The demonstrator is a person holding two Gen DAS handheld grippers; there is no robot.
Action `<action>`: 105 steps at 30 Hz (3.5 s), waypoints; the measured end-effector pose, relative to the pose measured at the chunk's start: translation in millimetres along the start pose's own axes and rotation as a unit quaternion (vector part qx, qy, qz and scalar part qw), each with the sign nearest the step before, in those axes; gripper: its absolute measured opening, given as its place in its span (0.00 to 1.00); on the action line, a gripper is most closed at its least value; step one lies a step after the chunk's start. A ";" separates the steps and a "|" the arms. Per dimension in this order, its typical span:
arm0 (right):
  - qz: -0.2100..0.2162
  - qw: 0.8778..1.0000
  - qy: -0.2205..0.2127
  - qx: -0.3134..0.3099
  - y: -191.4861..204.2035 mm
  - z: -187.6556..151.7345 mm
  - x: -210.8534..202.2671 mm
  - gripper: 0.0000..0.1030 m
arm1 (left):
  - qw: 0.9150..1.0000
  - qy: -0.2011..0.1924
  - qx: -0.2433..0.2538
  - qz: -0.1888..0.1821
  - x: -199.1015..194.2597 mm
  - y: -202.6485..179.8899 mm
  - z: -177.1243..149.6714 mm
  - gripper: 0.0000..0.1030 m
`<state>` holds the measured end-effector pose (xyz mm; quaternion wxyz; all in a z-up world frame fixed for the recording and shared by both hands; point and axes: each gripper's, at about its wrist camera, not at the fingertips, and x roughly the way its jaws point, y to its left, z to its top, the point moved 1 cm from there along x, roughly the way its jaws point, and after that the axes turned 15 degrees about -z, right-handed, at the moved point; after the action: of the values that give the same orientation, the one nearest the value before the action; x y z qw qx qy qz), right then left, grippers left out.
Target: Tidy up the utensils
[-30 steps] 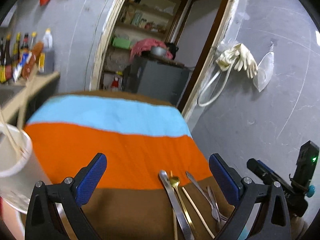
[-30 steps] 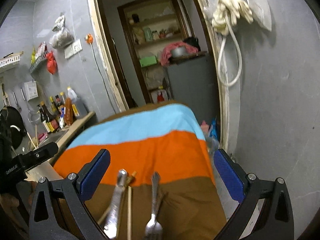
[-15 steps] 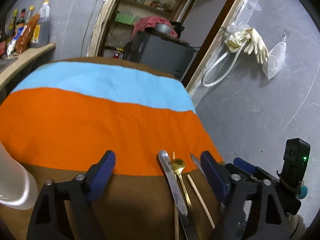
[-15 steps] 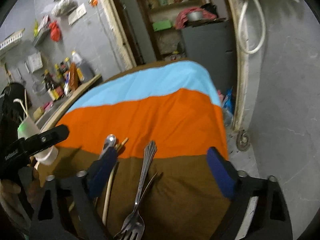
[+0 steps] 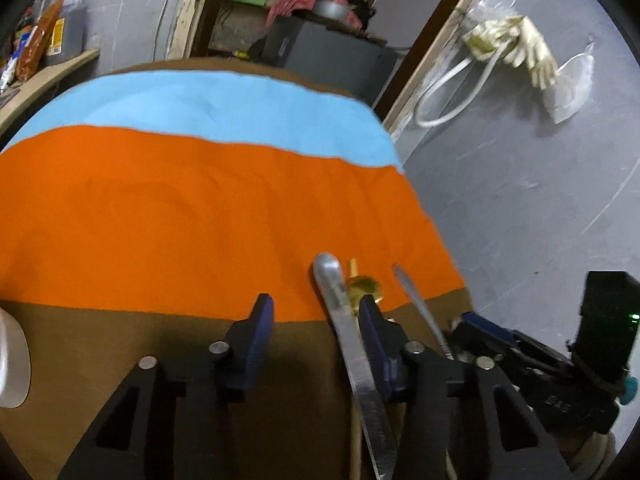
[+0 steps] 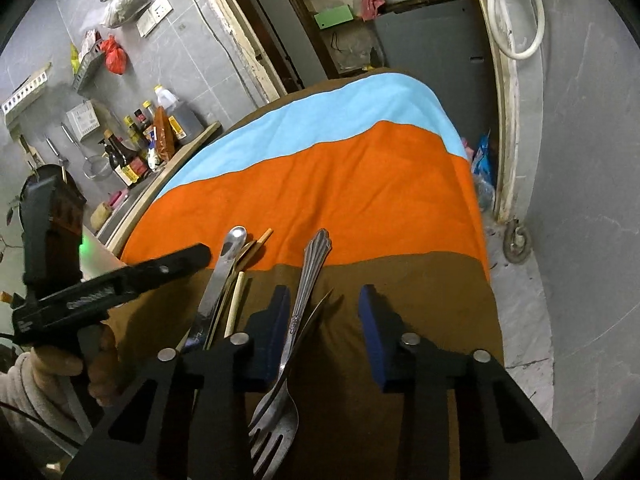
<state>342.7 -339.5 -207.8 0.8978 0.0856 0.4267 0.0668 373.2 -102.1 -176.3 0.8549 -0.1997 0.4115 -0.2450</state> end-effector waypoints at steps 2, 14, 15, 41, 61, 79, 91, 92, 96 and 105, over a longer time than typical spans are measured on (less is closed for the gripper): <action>0.004 1.000 0.002 0.003 -0.9 -1.9 1.3 0.29 | 1.000 0.003 0.003 0.002 1.8 -0.9 1.0 0.33; 0.020 1.000 0.011 0.012 -7.4 -2.7 4.9 0.29 | 0.999 0.017 -0.038 -0.010 14.7 9.1 14.3 0.23; 0.021 1.000 0.011 0.012 -6.9 -3.2 4.3 0.29 | 0.999 0.018 -0.041 -0.011 15.4 9.3 15.0 0.23; 0.025 0.997 0.040 0.062 4.5 1.1 10.9 0.04 | 0.990 0.032 -0.116 -0.068 18.7 15.0 15.8 0.04; 0.079 0.993 -0.050 0.069 25.7 -1.1 -54.2 0.02 | 0.994 -0.100 -0.013 -0.042 -88.1 -20.4 -4.5 0.03; 0.087 0.985 -0.139 0.055 85.0 20.1 -108.1 0.02 | 0.981 -0.190 0.037 -0.032 -170.1 -18.5 13.3 0.02; 0.101 0.967 -0.233 0.023 149.1 60.2 -149.2 0.02 | 0.970 -0.236 0.060 -0.021 -241.2 -8.7 41.3 0.02; 0.105 0.965 -0.241 0.017 157.4 64.6 -152.0 0.02 | 0.968 -0.241 0.060 -0.020 -248.6 -6.3 42.7 0.02; 0.127 0.957 -0.261 0.008 186.1 78.0 -158.9 0.02 | 0.963 -0.265 0.057 -0.012 -279.1 4.9 47.4 0.02; 0.181 0.938 -0.294 -0.013 252.4 97.0 -163.7 0.02 | 0.947 -0.319 0.022 -0.002 -348.0 38.9 52.9 0.02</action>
<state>303.6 -134.0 29.2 0.9570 0.1659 0.1200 0.2056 237.2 139.3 44.1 0.9452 -0.2490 0.1112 -0.1794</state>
